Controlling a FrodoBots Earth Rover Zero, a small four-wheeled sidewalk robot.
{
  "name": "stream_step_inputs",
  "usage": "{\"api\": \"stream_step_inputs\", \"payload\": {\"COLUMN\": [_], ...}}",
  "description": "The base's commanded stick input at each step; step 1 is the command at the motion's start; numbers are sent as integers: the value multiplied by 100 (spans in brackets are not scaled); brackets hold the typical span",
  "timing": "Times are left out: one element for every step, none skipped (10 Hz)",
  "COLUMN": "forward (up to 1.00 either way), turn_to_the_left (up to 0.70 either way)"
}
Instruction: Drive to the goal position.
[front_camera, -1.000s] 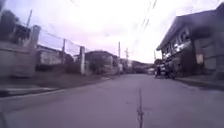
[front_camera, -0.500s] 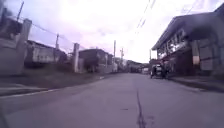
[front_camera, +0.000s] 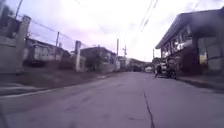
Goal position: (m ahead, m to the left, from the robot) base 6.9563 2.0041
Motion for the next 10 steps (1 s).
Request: {"api": "stream_step_inputs", "payload": {"forward": [70, 70, 70, 70, 70, 70, 70, 70, 70, 70], "turn_to_the_left": [-35, -30, -18, 0, 0, 0, 0, 0, 0, 0]}}
